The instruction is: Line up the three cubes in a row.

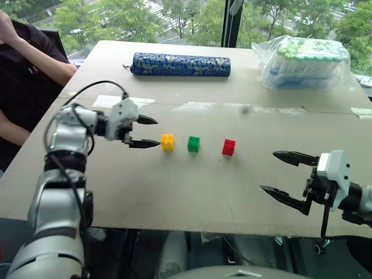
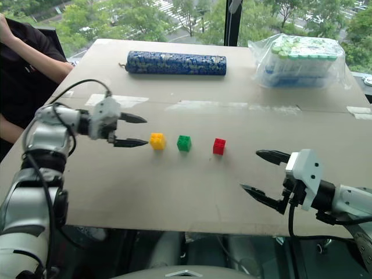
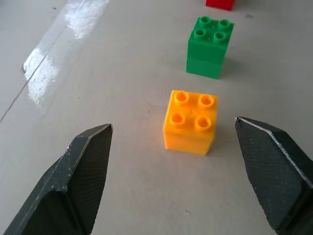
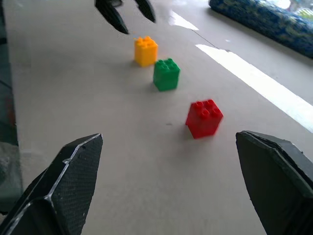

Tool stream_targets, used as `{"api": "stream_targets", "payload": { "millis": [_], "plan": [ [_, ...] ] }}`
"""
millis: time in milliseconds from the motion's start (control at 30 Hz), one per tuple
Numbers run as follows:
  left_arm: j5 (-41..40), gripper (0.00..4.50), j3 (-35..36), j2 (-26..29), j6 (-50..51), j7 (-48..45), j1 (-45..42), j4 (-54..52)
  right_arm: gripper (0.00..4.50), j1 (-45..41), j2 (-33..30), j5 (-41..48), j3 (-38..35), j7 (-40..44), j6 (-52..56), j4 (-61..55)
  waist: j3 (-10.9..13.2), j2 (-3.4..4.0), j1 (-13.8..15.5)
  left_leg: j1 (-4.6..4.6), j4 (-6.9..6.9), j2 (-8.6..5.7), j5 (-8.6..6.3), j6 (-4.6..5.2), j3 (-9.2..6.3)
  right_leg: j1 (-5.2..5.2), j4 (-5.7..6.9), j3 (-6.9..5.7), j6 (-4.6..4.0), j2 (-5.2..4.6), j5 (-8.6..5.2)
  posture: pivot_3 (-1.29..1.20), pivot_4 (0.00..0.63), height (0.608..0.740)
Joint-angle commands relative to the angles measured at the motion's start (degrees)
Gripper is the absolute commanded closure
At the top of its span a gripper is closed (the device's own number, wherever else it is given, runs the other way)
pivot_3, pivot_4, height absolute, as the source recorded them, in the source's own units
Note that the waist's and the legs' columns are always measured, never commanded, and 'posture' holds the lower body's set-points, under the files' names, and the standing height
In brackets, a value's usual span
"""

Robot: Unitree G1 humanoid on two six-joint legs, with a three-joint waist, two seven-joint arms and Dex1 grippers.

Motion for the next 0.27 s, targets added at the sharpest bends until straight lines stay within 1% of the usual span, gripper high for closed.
{"api": "stream_targets", "payload": {
  "millis": [33,67,100,133,167,233,267],
  "plan": [
    [-8.98,0.44,10.13,-0.06,17.12,11.23,13.12,-24.66,0.0,4.38,1.16,-1.49,-5.11,1.38,-3.06,1.42,0.01,-0.02,0.15,0.0,0.01,0.01,0.0,0.0,-0.01,0.01,0.0,-0.04,0.0,-0.02,0.0,0.0,0.15,0.74],
    [-10.91,0.44,13.32,-1.01,21.0,14.64,18.54,-30.83,0.0,5.95,1.63,-1.85,-6.2,1.87,-3.82,2.18,0.01,-0.03,0.23,-0.01,0.03,0.01,0.0,0.0,-0.03,0.01,0.03,-0.07,0.0,-0.03,0.0,0.0,0.15,0.74],
    [-12.33,0.44,15.21,-1.68,23.81,17.36,22.13,-35.25,0.0,6.86,1.91,-2.1,-6.96,2.4,-4.53,3.02,0.01,-0.03,0.34,0.09,0.05,0.01,0.0,0.0,-0.03,0.09,0.09,-0.06,0.0,-0.05,0.0,0.0,0.15,0.74],
    [-12.96,0.44,17.01,-2.39,24.97,19.49,26.36,-39.22,0.0,7.87,2.17,-2.38,-7.91,3.04,-5.27,4.02,0.02,-0.04,0.53,0.3,0.04,0.0,0.0,0.0,0.0,0.27,0.08,-0.04,0.0,-0.06,0.0,0.0,0.15,0.74],
    [-13.8,0.44,20.14,-3.75,25.96,20.73,33.32,-43.49,0.0,9.74,2.12,-2.9,-9.5,4.44,-6.08,5.48,0.01,-0.02,0.78,0.62,0.01,-0.01,-0.01,0.0,0.04,0.52,0.07,-0.02,-0.02,-0.07,-0.03,0.0,0.15,0.74],
    [-15.66,0.44,24.11,-5.61,27.5,22.71,41.87,-48.84,0.0,11.92,1.84,-3.33,-11.56,6.45,-7.06,7.45,-0.04,0.06,0.93,0.94,-0.06,0.02,-0.01,0.0,0.19,0.73,0.02,0.09,-0.04,-0.14,-0.3,0.0,0.15,0.74],
    [-16.39,0.44,24.7,-6.15,27.79,23.2,44.77,-50.45,0.0,12.18,1.56,-3.61,-11.93,7.02,-7.4,8.47,-0.04,0.06,0.93,0.97,-0.08,0.03,-0.02,0.0,0.26,0.72,0.0,0.14,-0.05,-0.36,-0.32,0.0,0.15,0.74]
  ]
}}
